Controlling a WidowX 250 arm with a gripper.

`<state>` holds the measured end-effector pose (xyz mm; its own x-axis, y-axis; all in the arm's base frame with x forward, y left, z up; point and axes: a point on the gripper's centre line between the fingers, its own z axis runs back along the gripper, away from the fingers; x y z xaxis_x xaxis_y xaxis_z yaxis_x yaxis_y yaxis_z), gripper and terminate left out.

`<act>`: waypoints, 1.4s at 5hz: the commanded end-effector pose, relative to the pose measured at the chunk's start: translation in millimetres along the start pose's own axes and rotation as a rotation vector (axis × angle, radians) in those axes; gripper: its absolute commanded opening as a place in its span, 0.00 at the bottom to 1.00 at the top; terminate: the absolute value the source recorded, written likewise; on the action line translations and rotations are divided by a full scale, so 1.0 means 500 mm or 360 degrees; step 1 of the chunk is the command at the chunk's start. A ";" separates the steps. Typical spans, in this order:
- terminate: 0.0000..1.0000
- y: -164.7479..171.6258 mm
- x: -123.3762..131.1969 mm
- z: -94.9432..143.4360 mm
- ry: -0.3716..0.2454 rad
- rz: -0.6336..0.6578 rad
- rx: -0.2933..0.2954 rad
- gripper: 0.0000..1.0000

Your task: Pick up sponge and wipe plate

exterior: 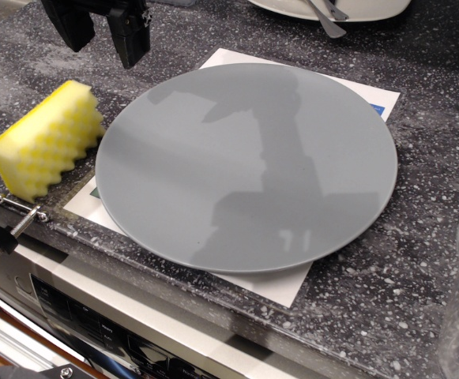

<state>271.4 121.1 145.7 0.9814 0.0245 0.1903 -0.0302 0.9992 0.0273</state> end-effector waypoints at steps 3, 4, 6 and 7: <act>0.00 0.089 0.013 0.017 0.0127 -0.0004 0.0132 1.00; 0.00 0.120 0.009 0.009 0.0184 -0.0007 0.0122 1.00; 0.00 0.126 -0.023 -0.046 0.0100 0.0016 0.0052 1.00; 0.00 0.122 -0.035 -0.068 0.0089 0.0030 0.0030 1.00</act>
<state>257.1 180.8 94.8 0.9932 0.0519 0.1047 -0.0556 0.9979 0.0330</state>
